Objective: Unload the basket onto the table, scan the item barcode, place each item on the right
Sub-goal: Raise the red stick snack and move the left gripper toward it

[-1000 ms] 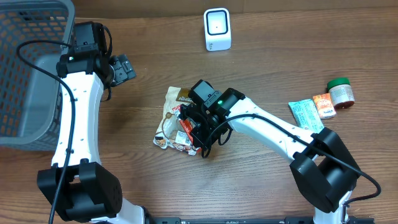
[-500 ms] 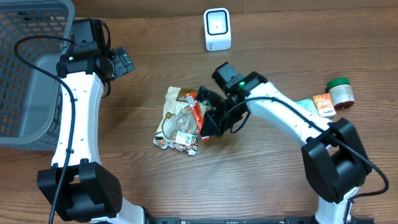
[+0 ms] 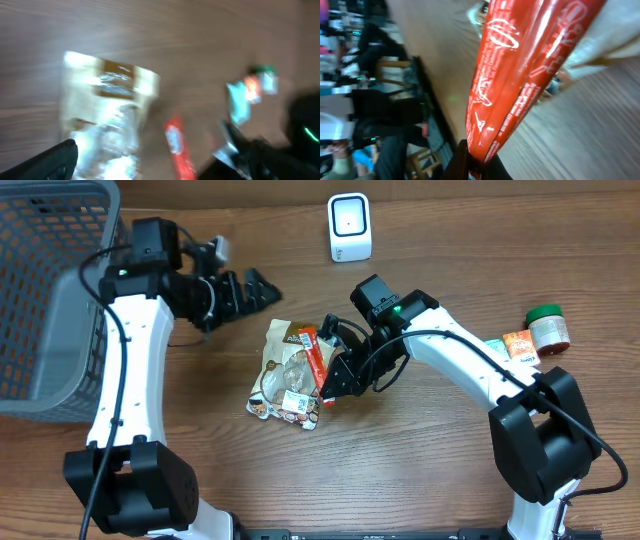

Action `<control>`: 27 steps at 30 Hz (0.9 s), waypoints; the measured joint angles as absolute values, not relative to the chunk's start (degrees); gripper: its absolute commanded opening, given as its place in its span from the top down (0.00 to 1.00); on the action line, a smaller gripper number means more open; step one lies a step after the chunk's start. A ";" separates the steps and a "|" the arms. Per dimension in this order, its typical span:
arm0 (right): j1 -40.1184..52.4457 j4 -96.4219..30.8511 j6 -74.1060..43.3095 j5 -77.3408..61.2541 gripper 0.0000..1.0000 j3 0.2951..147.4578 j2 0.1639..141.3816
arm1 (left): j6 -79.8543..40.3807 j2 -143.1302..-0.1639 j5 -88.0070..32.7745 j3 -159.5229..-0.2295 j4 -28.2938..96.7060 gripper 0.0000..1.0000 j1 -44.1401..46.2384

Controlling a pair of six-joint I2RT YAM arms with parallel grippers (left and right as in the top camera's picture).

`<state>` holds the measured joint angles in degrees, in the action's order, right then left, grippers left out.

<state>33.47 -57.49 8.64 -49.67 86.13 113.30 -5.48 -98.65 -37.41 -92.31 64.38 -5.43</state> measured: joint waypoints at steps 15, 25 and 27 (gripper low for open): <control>29.71 -49.45 10.35 -67.85 0.96 86.13 113.30 | -0.23 -98.65 -41.47 -91.88 68.60 0.28 1.19; 29.71 -47.62 10.20 -68.75 0.96 86.13 113.30 | -3.70 -98.65 -36.36 -91.39 67.40 0.47 4.69; 29.71 -47.35 10.13 -68.75 0.96 86.13 113.30 | -4.67 -98.65 -35.11 -91.18 66.41 0.48 4.71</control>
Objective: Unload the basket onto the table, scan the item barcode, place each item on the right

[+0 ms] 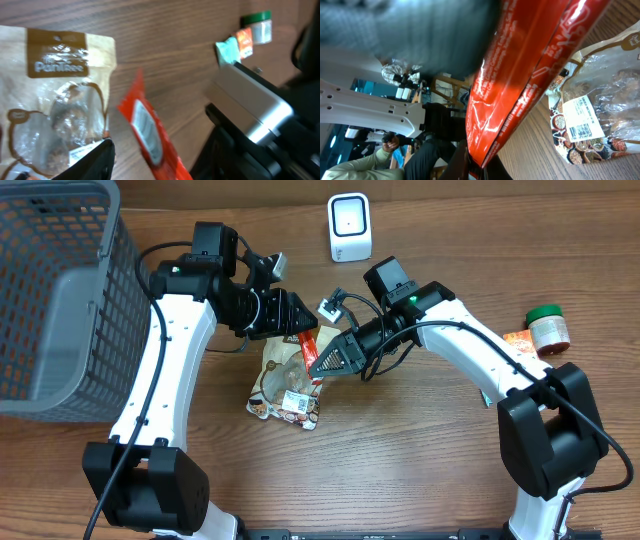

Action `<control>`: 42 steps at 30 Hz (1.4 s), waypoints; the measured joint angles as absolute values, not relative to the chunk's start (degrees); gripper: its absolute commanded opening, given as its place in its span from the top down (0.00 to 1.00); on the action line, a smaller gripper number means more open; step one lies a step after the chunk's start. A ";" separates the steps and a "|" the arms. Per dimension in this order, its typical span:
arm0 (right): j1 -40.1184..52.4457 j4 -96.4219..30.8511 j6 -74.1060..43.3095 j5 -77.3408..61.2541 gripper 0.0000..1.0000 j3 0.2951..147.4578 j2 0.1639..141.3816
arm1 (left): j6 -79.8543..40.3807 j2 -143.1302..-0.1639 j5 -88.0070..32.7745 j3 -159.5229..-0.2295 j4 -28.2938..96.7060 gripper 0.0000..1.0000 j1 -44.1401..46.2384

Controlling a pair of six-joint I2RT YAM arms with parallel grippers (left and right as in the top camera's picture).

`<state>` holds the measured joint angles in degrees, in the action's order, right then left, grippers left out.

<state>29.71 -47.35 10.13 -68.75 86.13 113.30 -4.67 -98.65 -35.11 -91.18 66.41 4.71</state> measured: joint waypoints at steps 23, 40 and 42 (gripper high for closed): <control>29.71 -46.96 10.13 -68.38 0.96 86.13 113.30 | -12.10 -98.67 -36.97 -86.63 55.61 0.79 4.91; 29.71 -46.94 10.17 -67.05 0.81 86.13 113.30 | -12.53 -98.67 -39.00 -86.59 58.28 0.96 4.91; 29.71 -46.72 10.00 -67.00 0.62 86.13 113.30 | -12.53 -98.67 -39.00 -86.59 58.30 0.96 4.91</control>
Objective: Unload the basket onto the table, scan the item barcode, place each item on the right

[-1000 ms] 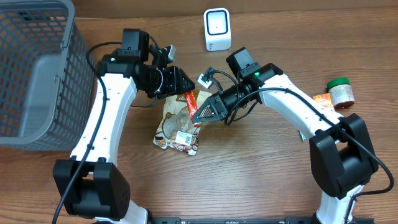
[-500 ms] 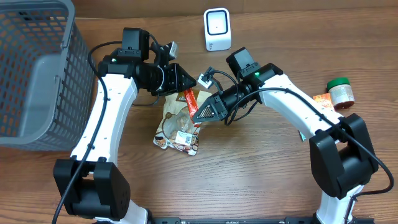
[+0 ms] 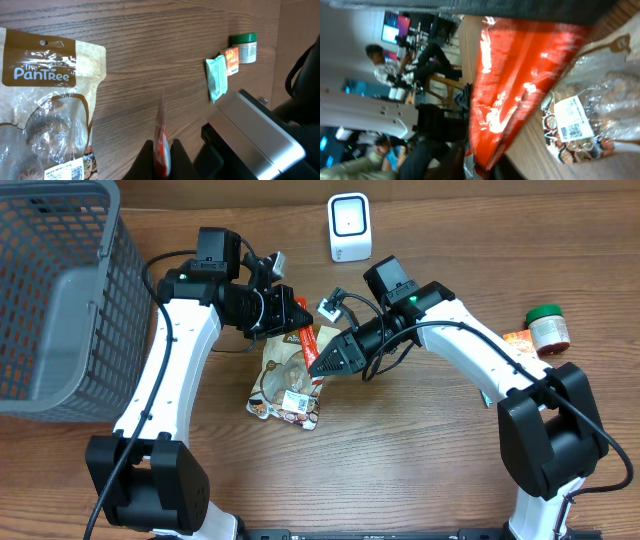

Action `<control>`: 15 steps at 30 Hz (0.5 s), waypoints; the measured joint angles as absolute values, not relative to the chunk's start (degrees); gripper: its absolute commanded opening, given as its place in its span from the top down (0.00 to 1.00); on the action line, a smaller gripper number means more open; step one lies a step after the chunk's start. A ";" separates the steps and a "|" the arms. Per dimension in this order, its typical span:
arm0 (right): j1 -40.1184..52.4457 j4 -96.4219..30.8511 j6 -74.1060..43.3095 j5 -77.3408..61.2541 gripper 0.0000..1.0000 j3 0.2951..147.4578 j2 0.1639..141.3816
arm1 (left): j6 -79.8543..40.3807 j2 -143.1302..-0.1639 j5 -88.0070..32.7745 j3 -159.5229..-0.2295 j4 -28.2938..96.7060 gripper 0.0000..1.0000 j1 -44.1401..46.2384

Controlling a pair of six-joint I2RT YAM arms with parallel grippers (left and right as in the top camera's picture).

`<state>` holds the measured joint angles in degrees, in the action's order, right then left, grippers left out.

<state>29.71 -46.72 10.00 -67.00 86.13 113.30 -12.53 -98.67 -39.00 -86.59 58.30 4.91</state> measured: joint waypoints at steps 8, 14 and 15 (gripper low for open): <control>29.54 -45.01 10.26 -66.52 0.46 86.15 113.30 | -12.01 -98.67 -42.59 -86.59 58.28 0.96 4.38; 27.14 -45.01 10.28 -67.51 0.46 86.15 113.30 | -10.41 -98.67 -52.12 -86.59 58.65 0.96 1.63; 26.85 -45.01 10.28 -67.72 0.46 86.15 113.30 | -10.35 -98.67 -52.64 -86.59 58.67 0.96 1.43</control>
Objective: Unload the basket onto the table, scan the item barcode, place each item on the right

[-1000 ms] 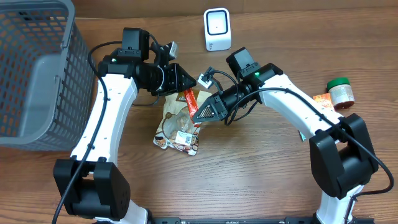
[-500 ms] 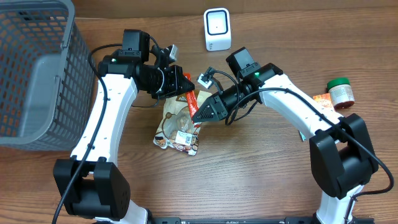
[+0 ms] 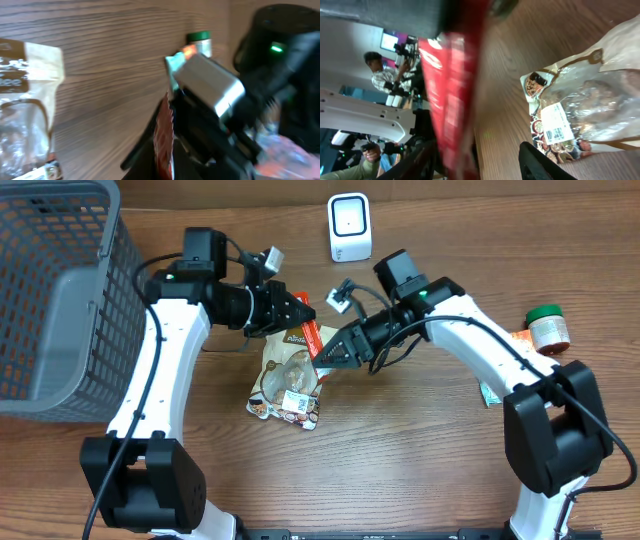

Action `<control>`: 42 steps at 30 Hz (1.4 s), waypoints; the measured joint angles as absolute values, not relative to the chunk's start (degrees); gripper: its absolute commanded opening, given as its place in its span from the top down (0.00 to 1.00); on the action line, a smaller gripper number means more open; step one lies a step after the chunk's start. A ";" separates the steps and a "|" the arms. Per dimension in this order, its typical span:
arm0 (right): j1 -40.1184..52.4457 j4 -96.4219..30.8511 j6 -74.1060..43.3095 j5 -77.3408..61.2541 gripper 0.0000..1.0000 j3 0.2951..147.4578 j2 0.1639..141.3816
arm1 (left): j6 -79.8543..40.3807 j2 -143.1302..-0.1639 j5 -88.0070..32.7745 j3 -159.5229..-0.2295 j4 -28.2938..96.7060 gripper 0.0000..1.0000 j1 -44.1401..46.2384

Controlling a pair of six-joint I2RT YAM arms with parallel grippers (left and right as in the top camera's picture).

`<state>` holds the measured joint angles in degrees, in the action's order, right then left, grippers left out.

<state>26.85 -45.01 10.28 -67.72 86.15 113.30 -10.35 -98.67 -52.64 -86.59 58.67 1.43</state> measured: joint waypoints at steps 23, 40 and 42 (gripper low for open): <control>23.03 -44.34 10.55 -85.78 0.69 86.15 113.30 | -5.78 -98.67 -67.44 -86.59 59.16 0.96 -0.43; 24.10 -46.94 10.57 -82.13 0.73 86.15 113.30 | -5.91 -98.67 -68.58 -86.59 57.80 0.96 -0.49; 24.10 -47.11 10.55 -82.06 0.73 86.15 113.30 | -6.00 -98.67 -68.58 -86.59 57.80 0.96 -0.58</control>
<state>24.10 -47.11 10.55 -82.06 86.15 113.30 -6.00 -98.67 -68.58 -86.59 57.80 -0.58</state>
